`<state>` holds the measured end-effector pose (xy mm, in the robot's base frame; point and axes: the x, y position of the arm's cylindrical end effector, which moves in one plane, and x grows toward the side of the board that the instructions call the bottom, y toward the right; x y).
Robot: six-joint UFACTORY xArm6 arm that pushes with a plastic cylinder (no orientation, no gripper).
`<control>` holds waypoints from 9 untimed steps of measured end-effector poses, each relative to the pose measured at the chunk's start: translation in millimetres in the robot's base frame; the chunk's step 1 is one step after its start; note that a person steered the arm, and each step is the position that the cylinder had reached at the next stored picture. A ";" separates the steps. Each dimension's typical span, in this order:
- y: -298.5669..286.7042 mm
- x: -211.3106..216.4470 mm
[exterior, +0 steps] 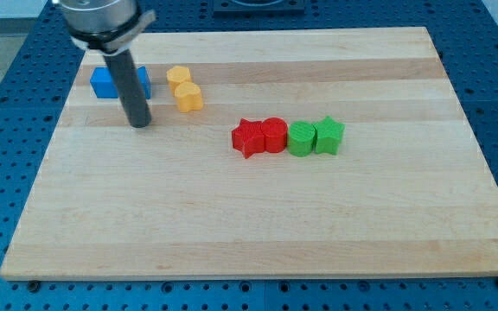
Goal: Move yellow heart on bottom right of the yellow hexagon
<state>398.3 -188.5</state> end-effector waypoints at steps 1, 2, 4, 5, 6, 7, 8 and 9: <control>-9.4 -26.7; -4.6 -43.0; 22.2 -33.9; 30.9 -27.5; 47.6 -27.5; 68.8 -27.5; 78.4 -27.4; 78.4 -6.2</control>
<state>392.1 -110.1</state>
